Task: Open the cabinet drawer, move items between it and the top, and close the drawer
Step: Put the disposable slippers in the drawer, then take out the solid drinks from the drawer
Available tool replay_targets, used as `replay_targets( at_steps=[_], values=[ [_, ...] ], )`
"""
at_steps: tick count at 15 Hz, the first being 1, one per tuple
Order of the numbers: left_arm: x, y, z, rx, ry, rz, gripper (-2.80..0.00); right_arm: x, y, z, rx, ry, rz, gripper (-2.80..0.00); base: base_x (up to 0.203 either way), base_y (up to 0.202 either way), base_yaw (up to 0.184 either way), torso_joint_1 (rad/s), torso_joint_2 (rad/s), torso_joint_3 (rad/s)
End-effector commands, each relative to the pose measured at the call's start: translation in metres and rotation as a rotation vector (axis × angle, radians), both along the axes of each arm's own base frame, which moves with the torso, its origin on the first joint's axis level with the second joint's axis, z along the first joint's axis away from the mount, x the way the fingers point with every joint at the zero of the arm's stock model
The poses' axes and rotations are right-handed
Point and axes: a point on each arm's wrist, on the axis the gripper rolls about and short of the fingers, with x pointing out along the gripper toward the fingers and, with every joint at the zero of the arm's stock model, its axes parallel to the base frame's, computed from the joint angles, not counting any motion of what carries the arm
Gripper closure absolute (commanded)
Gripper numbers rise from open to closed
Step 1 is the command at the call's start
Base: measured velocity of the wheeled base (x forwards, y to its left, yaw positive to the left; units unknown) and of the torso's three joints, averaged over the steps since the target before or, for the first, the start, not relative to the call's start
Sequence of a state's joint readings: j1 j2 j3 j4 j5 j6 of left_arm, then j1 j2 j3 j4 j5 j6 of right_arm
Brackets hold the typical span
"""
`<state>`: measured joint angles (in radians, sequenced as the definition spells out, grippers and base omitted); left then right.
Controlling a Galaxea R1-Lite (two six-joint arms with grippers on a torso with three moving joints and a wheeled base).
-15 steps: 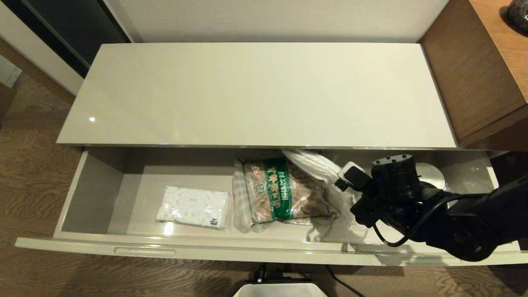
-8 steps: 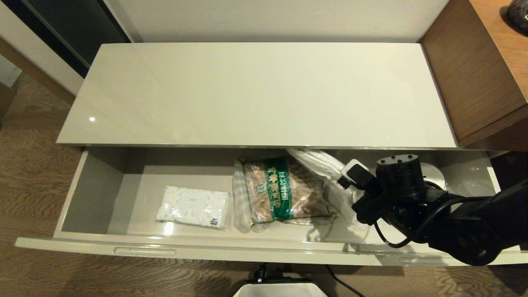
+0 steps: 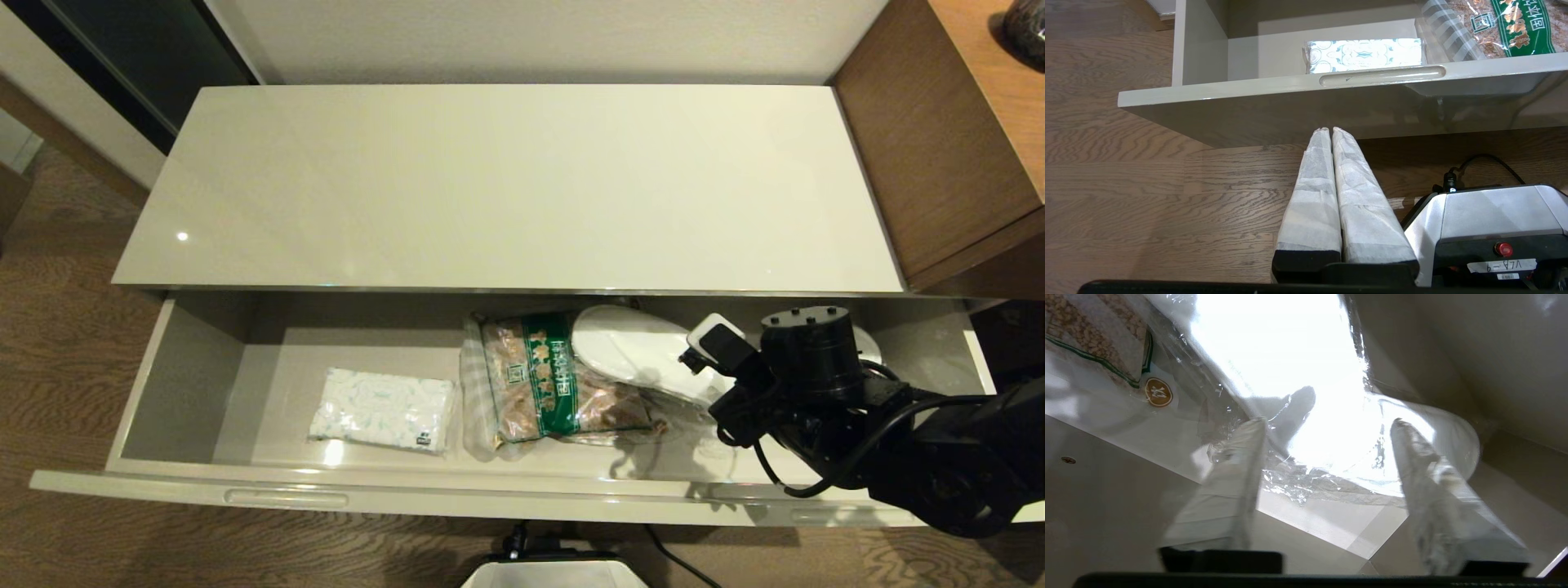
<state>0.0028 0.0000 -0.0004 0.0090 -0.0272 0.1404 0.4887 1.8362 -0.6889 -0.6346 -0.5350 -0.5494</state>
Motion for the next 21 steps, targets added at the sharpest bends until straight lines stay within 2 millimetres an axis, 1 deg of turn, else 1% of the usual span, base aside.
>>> replay_targets(
  at_steps=[1, 2, 4, 6, 7, 8, 10, 11, 12, 14, 15, 16, 18, 19, 21],
  values=[
    [0.0, 0.0, 0.0, 0.001, 0.001, 0.0, 0.0, -0.001, -0.001, 0.007, 0.008, -0.025, -0.004, -2.8, 0.0, 0.0, 0.0, 0.0, 0.0, 0.0],
    [0.0, 0.0, 0.0, 0.001, 0.001, 0.0, 0.0, -0.003, -0.002, 0.013, 0.016, -0.042, -0.007, -2.8, 0.0, 0.0, 0.0, 0.0, 0.0, 0.0],
    [0.0, 0.0, 0.0, 0.001, 0.002, 0.0, 0.0, -0.016, -0.008, 0.037, 0.05, -0.112, -0.015, -2.8, 0.0, 0.0, 0.0, 0.0, 0.0, 0.0],
    [0.0, 0.0, 0.0, 0.002, 0.001, 0.0, 0.0, -0.031, -0.018, 0.07, 0.093, -0.219, -0.049, -2.8, 0.0, 0.0, 0.0, 0.0, 0.0, 0.0],
    [0.0, 0.0, 0.0, 0.004, 0.0, 0.0, 0.0, -0.038, -0.026, 0.088, 0.116, -0.283, -0.096, -2.8, 0.0, 0.0, 0.0, 0.0, 0.0, 0.0],
    [0.0, 0.0, 0.0, 0.005, 0.001, -0.001, 0.0, -0.043, -0.038, 0.104, 0.145, -0.342, -0.157, 0.0, 0.0, 0.0, 0.0, 0.0, 0.0, 0.0],
    [0.0, 0.0, 0.0, 0.005, 0.0, -0.002, 0.0, -0.056, -0.059, 0.128, 0.199, -0.422, -0.265, 0.0, 0.0, 0.0, 0.0, 0.0, 0.0, 0.0],
    [0.0, 0.0, 0.0, 0.005, 0.0, -0.003, 0.0, -0.064, -0.065, 0.143, 0.236, -0.463, -0.299, 0.0, 0.0, 0.0, 0.0, 0.0, 0.0, 0.0],
    [0.0, 0.0, 0.0, 0.005, 0.001, -0.002, 0.0, -0.068, -0.068, 0.162, 0.264, -0.502, -0.316, 0.0, 0.0, 0.0, 0.0, 0.0, 0.0, 0.0],
    [0.0, 0.0, 0.0, 0.005, -0.001, -0.002, 0.0, -0.081, -0.073, 0.21, 0.312, -0.572, -0.327, 0.0, 0.0, 0.0, 0.0, 0.016, -0.05, -0.031],
    [0.0, 0.0, 0.0, 0.005, 0.0, -0.002, 0.0, -0.09, -0.075, 0.232, 0.325, -0.575, -0.323, 0.0, 0.0, 0.0, 0.0, 0.145, -0.31, -0.135],
    [0.0, 0.0, 0.0, 0.005, 0.0, -0.002, 0.0, -0.101, -0.075, 0.249, 0.338, -0.55, -0.308, 0.0, 0.0, 0.0, 0.0, 0.208, -0.41, -0.183],
    [0.0, 0.0, 0.0, 0.005, -0.001, -0.002, 0.0, -0.126, -0.076, 0.278, 0.4, -0.48, -0.276, 0.0, 0.0, 0.0, 0.0, 0.121, -0.23, -0.102],
    [0.0, 0.0, 0.0, 0.005, 0.0, -0.002, 0.0, -0.137, -0.077, 0.282, 0.429, -0.412, -0.279, 0.0, 0.0, 0.0, 0.0, 0.055, -0.1, -0.047],
    [0.0, 0.0, 0.0, 0.005, 0.0, -0.002, 0.0, -0.15, -0.079, 0.276, 0.59, -0.294, -0.322, 0.0, 0.0, 0.0, 0.0, 0.036, -0.04, -0.019]
  ],
)
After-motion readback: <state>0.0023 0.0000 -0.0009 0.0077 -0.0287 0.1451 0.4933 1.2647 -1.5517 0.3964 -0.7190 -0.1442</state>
